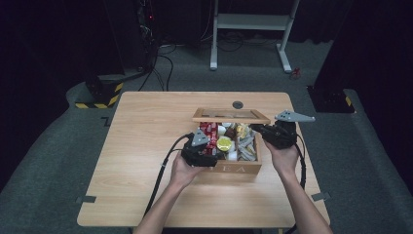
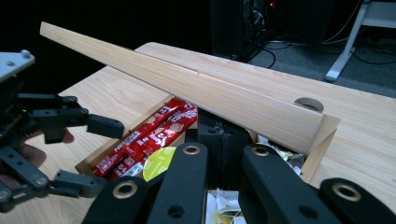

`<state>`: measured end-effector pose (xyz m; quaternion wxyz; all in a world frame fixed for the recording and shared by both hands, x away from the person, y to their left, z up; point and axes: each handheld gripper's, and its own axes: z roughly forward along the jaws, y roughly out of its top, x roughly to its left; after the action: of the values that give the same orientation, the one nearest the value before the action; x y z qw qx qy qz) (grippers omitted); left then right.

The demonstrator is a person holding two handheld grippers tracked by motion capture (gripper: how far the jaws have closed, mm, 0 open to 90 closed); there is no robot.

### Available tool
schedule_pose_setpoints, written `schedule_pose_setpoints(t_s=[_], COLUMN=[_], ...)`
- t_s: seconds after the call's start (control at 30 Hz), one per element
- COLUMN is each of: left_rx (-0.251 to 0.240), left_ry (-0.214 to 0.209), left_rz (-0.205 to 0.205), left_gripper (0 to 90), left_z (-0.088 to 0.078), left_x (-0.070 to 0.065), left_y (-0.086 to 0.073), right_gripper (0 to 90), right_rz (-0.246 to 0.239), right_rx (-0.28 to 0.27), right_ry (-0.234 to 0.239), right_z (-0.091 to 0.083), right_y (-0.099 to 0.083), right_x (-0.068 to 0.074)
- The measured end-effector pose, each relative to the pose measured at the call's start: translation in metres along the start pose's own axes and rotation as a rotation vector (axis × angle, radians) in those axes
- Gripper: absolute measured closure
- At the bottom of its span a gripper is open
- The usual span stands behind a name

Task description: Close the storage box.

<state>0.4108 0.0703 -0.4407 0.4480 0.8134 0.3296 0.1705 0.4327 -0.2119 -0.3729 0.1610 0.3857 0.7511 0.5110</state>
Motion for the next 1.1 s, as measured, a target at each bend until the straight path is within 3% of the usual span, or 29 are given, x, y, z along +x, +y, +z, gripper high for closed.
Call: schedule_pose_setpoints(t_s=[0.3,0.57,0.7,0.93,1.1], left_rx=[0.014,0.061,0.068,0.103,0.122], left_ry=[0.001,0.036,0.034,0.063,0.056], left_rz=[0.023,0.054,0.044,0.061,0.060], left_gripper=[26.2,26.2,26.2,27.1,27.6], left_z=[0.018,0.033,0.040,0.051,0.057], left_x=[-0.006,-0.007,-0.006,-0.005,-0.007], left_y=[0.009,0.011,0.016,0.020,0.022], right_gripper=[90.0,90.0,90.0,90.0,90.0], right_rz=[0.004,0.006,0.005,0.007,0.009], right_rx=[-0.004,-0.010,-0.009,-0.010,-0.006], right_ry=[-0.002,-0.002,0.000,-0.001,-0.005], right_z=[0.001,0.001,0.001,0.001,0.002], right_y=[0.004,0.006,0.006,0.007,0.006], right_x=[-0.001,-0.002,-0.002,-0.003,-0.004])
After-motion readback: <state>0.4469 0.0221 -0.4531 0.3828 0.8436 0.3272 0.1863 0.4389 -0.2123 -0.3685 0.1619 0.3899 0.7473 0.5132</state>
